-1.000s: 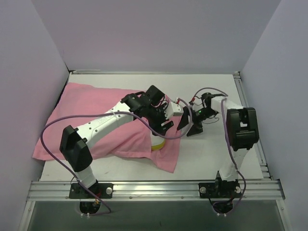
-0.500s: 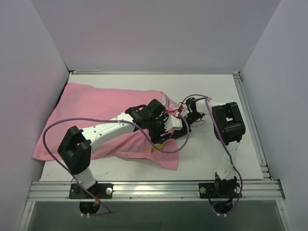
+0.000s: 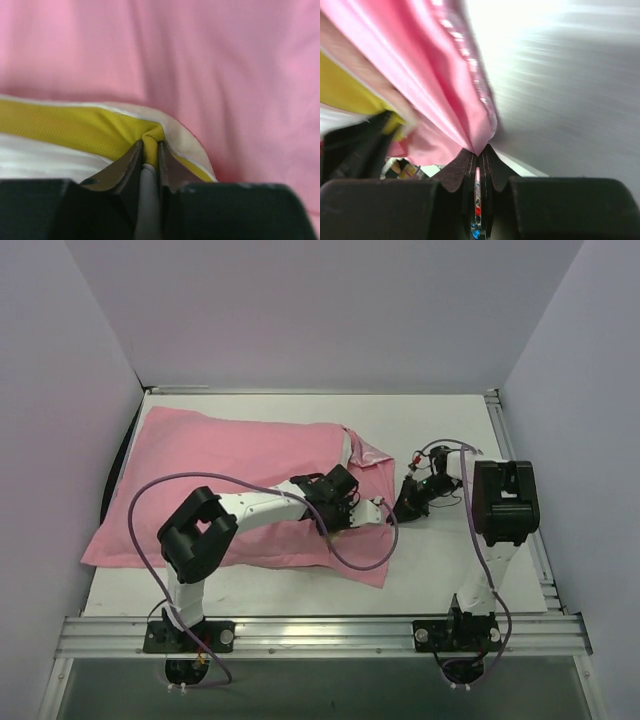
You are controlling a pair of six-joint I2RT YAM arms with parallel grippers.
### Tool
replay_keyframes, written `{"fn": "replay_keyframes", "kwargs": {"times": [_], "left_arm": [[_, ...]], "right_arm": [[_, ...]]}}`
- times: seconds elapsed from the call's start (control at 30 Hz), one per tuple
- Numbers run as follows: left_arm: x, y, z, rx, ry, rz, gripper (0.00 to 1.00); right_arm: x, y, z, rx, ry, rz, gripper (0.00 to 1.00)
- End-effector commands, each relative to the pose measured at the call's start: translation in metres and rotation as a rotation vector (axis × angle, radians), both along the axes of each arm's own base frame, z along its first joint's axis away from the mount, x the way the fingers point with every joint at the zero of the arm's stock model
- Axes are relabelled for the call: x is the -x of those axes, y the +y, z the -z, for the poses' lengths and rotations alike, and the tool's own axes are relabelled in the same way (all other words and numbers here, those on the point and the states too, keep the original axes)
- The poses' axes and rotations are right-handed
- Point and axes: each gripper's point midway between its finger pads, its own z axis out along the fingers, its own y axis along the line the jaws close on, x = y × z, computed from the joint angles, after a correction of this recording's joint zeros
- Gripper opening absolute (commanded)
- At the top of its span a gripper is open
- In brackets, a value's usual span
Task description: Put the pillow into the pillowcase
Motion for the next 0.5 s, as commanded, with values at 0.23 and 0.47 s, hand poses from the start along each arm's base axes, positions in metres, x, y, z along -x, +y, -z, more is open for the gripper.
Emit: {"fn": "replay_keyframes", "kwargs": {"times": [0.23,0.47], "left_arm": [[0.027,0.219,0.024,-0.457,0.158,-0.216,0.13],[0.011,0.11,-0.046,-0.094,0.228,-0.2,0.39]], "right_arm": [[0.01,-0.071,-0.02,0.139,-0.039,0.072,0.0],[0.013,-0.027,-0.04,-0.021,-0.057,0.007,0.0]]}}
